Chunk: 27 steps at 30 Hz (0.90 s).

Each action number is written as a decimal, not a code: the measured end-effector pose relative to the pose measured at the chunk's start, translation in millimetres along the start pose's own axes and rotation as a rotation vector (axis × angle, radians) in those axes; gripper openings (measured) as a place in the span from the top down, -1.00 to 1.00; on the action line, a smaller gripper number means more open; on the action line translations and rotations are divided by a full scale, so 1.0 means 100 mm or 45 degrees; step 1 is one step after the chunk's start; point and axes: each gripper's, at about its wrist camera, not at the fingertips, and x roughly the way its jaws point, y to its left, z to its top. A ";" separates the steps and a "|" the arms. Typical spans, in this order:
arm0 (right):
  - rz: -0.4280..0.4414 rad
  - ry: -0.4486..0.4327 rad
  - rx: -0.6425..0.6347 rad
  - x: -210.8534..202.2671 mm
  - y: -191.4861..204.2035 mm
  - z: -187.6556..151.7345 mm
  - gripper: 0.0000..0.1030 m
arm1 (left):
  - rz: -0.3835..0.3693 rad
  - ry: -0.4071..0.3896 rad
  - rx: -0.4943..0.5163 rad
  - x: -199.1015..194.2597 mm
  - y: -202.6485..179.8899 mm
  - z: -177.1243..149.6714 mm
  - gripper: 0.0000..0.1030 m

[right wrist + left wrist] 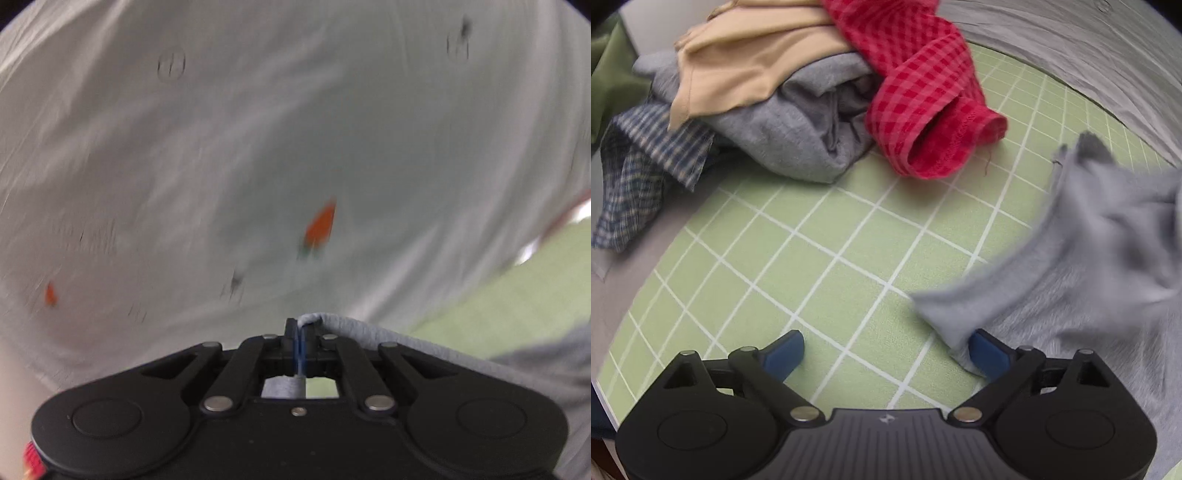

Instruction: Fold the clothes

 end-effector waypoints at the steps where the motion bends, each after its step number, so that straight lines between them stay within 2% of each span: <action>1: -0.027 -0.030 -0.013 -0.01 -0.01 0.06 0.90 | -0.003 0.005 -0.004 0.00 0.00 0.01 -0.87; 2: -0.074 0.005 -0.049 -0.03 -0.04 -0.02 0.77 | -0.006 0.010 -0.008 0.01 0.00 0.02 -0.87; 3: -0.122 0.044 -0.086 -0.06 -0.07 -0.10 0.27 | -0.009 0.015 -0.012 0.01 0.00 0.04 -0.83; 4: -0.169 0.083 -0.124 -0.09 -0.10 -0.18 -0.11 | -0.013 0.012 -0.018 0.01 0.00 0.05 -0.82; 5: -0.217 0.123 -0.161 -0.12 -0.13 -0.26 -0.17 | -0.017 0.007 -0.024 0.02 0.01 0.07 -0.81; 7: -0.313 0.201 -0.236 -0.17 -0.20 -0.42 -0.23 | -0.035 -0.009 -0.031 0.03 0.00 0.12 -0.76; 10: -0.350 0.309 -0.210 -0.41 -0.36 -0.75 -0.31 | -0.037 -0.050 0.049 0.02 -0.11 0.17 -0.49; 12: -0.381 0.355 -0.191 -0.56 -0.46 -0.92 -0.31 | -0.067 -0.075 0.101 -0.01 -0.17 0.17 0.07; 13: -0.396 0.378 -0.182 -0.63 -0.51 -1.00 -0.31 | -0.079 -0.080 0.122 -0.02 -0.19 0.16 0.27; 14: -0.412 0.400 -0.173 -0.71 -0.56 -1.08 -0.31 | -0.092 -0.086 0.142 -0.04 -0.21 0.16 0.81; 15: -0.427 0.423 -0.163 -0.78 -0.61 -1.16 -0.31 | -0.104 -0.092 0.163 -0.05 -0.23 0.15 0.90; 17: -0.445 0.442 -0.131 -0.92 -0.67 -1.27 -0.29 | -0.048 -0.111 0.187 -0.07 -0.22 0.10 0.90; 20: -0.466 0.456 -0.103 -1.15 -0.75 -1.42 -0.26 | 0.104 -0.142 0.171 -0.09 0.00 0.02 0.91; 26: -0.494 0.492 -0.082 -1.51 -0.85 -1.67 -0.24 | 0.284 -0.114 -0.096 -0.11 0.97 -0.13 0.91; 27: -0.501 0.497 -0.080 -1.56 -0.87 -1.70 -0.24 | 0.280 -0.119 -0.129 -0.13 1.08 -0.16 0.90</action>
